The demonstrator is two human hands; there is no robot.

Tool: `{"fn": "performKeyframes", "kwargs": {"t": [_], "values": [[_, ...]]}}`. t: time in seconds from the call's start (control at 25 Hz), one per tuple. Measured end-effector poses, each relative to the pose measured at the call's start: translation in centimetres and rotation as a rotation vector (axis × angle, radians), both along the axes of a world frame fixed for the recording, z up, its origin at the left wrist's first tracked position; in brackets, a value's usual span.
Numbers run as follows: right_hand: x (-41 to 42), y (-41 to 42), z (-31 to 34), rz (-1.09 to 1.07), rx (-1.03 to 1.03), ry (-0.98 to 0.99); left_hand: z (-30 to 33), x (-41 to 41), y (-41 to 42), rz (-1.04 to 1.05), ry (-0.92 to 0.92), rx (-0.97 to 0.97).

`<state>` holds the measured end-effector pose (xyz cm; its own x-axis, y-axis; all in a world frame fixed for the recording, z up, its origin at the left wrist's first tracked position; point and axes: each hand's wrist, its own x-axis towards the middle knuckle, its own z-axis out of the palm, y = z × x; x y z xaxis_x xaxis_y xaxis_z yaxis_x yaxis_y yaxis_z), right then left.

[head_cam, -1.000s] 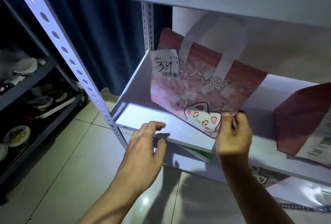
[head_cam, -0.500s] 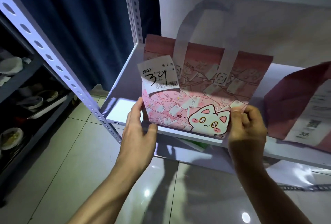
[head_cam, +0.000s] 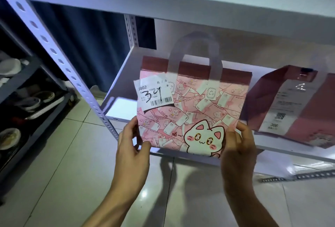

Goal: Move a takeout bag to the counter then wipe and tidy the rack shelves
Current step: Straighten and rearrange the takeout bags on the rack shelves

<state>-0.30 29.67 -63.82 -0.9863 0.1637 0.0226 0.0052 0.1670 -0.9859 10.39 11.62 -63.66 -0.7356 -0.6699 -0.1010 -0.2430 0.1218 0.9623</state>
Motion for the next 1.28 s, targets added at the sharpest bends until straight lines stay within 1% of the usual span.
{"fn": "performKeyframes", "kwargs": {"t": [0.12,0.28,0.4,0.52,0.68,0.84,0.96,1.12,1.28], "values": [[2.9,1.8,1.3,0.02,-0.016,-0.026,1.8,2.5,2.5,0.032,-0.012,0.033],[7.5,5.0,4.0,0.072,-0.153,-0.031,4.2,6.3,6.0,0.074,-0.024,0.056],[10.8,7.9,6.8,0.078,-0.217,-0.049,6.9,9.5,9.0,0.095,-0.024,0.088],[13.2,10.6,10.1,0.048,-0.21,-0.069,10.0,12.1,12.2,0.104,0.0,0.117],[15.0,13.7,14.6,0.053,-0.207,-0.048,14.7,13.9,15.3,0.104,0.06,0.089],[16.0,16.2,20.3,0.05,-0.237,0.003,21.0,14.0,17.4,0.08,0.145,0.048],[15.4,17.6,24.8,0.048,-0.218,0.065,25.4,13.3,18.4,0.044,0.213,0.041],[13.0,18.7,30.0,0.069,-0.226,0.166,29.9,11.3,18.8,-0.001,0.276,-0.002],[10.2,18.6,34.2,0.055,-0.226,0.199,33.0,8.0,18.4,-0.034,0.335,0.0]]}}
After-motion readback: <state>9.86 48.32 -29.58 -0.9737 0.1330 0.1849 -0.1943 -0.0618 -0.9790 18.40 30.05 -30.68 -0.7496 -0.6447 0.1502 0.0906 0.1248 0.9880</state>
